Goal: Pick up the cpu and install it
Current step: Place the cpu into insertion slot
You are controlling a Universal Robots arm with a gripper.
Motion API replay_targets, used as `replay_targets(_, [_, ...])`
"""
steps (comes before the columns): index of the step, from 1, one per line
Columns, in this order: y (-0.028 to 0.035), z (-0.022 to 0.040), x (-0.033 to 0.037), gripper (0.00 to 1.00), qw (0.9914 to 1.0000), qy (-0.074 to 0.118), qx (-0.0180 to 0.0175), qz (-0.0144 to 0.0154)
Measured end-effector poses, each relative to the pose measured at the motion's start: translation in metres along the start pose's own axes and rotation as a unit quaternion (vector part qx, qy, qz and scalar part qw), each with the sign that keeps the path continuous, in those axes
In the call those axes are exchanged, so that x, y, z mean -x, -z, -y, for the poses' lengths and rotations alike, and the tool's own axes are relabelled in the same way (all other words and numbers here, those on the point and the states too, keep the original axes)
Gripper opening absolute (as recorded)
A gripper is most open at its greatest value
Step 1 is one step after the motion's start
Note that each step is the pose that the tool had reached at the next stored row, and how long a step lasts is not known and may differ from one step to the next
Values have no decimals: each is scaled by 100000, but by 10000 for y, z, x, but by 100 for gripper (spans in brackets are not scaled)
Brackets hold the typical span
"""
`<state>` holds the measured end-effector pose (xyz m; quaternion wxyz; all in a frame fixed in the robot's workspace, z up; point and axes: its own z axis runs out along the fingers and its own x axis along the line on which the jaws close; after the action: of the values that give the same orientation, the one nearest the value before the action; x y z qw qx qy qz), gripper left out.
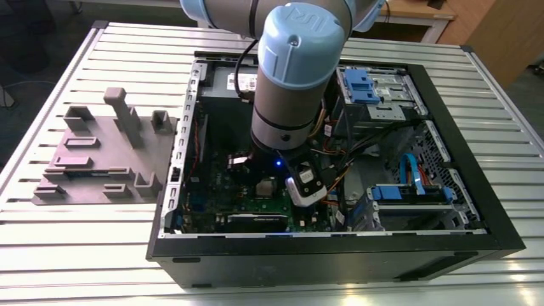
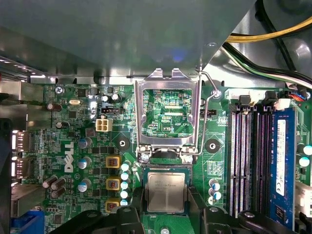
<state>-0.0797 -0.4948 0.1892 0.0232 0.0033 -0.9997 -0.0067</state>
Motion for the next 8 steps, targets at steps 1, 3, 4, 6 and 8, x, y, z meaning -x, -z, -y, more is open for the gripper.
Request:
replay_targets(1, [2,0,0,49,100000,0,1,2])
replay_targets(3, [11,-1,0,49,100000,3,26,16])
replay_targets(4, [28,0,-1,49,100000,2,-2,0])
replay_targets(6, [38,0,-2,49,100000,1,-11,-5])
replay_targets(8, [52,0,-2,49,100000,-1,-7,-2])
